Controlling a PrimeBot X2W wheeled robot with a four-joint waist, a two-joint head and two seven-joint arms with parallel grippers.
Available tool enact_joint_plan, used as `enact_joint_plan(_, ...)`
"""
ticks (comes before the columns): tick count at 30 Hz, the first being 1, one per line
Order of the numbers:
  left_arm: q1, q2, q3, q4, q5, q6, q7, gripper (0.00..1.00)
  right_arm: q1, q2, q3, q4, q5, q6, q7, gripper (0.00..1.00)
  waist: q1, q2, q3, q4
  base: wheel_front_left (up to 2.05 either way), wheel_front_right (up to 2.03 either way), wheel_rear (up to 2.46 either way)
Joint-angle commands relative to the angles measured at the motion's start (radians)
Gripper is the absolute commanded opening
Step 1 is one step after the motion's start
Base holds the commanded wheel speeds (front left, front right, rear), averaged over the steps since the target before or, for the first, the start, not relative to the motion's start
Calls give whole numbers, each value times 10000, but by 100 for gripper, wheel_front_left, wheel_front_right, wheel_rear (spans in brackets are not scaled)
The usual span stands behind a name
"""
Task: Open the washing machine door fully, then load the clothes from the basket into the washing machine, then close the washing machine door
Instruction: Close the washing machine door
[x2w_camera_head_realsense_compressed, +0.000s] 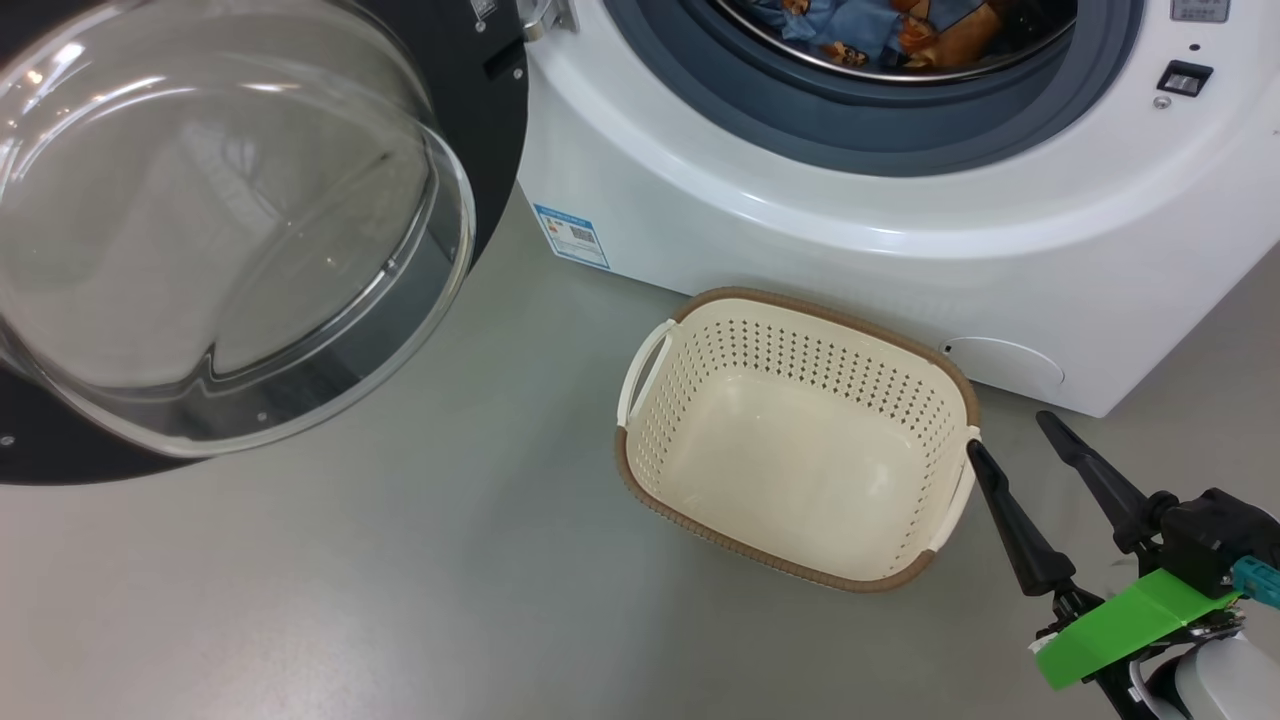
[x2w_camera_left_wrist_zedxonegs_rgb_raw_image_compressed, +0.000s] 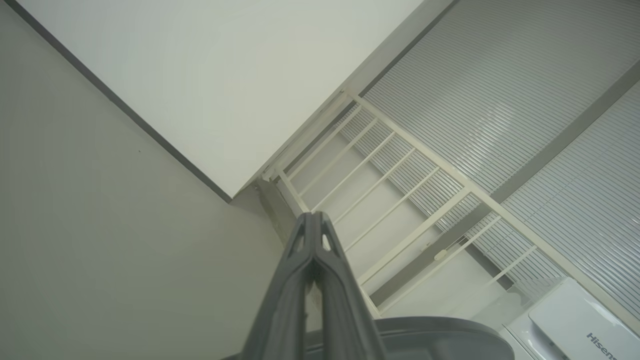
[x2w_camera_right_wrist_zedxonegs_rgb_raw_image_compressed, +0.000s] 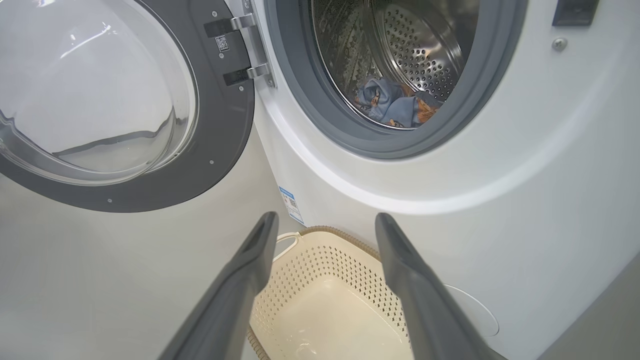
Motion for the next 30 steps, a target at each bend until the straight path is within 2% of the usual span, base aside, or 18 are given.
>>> enact_joint_plan(1,-301,958,82,57,-118,-36,435,0,-181,-199,203,-259,-40,44,-82,100,-1,-1,53,18,0,0,0)
enact_joint_plan(4,-589,1284,-292,603,-177,-36,1384,0,-197,-273,257,-300,-30,44,-82,100,-1,-1,198,44,0,0,0)
enact_joint_plan(11,-1063,1681,-1164,1385,163,-30,2668,0,-190,-546,316,-393,20,44,-82,100,-1,-1,481,102,0,0,0)
enact_joint_plan(18,-1362,1839,-1767,1788,623,54,3043,0,-258,-740,352,-509,11,44,-82,100,-1,-1,754,107,0,0,0)
enact_joint_plan(30,-1561,1614,-2039,2082,648,18,3204,0,-362,-938,474,-587,40,44,-82,100,-1,-1,980,87,0,0,0)
